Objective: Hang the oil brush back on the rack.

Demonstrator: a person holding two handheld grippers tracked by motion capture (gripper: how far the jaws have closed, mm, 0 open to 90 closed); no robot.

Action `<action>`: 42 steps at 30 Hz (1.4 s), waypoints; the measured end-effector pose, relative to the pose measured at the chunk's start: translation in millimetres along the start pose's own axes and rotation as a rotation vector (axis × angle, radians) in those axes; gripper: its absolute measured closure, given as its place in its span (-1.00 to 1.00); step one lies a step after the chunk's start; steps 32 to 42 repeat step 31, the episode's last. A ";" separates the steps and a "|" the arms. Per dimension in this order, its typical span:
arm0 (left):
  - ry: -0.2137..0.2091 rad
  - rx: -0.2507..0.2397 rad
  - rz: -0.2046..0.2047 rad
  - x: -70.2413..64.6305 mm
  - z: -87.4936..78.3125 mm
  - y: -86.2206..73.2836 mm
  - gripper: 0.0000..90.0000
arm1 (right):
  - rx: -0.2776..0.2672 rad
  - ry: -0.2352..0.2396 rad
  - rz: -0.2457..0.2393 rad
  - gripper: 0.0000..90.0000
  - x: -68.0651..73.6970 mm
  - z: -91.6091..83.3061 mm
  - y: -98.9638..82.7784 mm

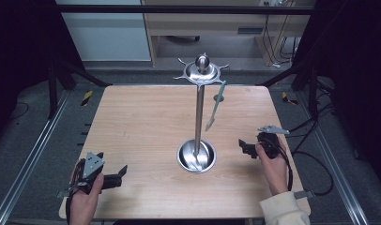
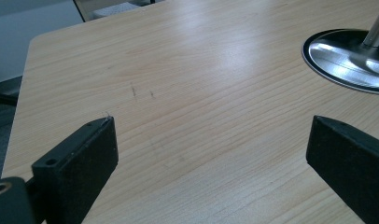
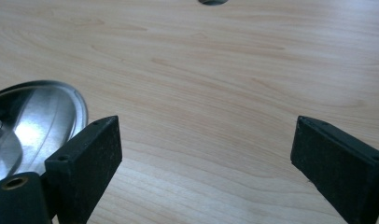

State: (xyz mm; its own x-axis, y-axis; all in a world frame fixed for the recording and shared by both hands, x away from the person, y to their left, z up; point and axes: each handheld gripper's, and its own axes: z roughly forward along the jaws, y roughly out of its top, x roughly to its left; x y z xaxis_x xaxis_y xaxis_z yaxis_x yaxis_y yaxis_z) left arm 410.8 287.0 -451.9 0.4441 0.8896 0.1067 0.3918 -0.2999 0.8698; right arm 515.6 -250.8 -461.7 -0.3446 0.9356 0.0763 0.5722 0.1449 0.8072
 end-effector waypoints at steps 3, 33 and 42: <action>0.000 0.001 0.000 0.1 0.0 -0.1 -0.96 | 0.028 0.012 -0.020 -0.79 5.3 7.0 0.2; -0.017 0.035 0.026 -4.4 4.4 -1.9 -0.96 | 0.195 0.002 -0.174 -0.80 33.3 34.0 -9.4; -0.017 0.035 0.026 -4.4 4.4 -1.9 -0.96 | 0.195 0.002 -0.174 -0.80 33.3 34.0 -9.4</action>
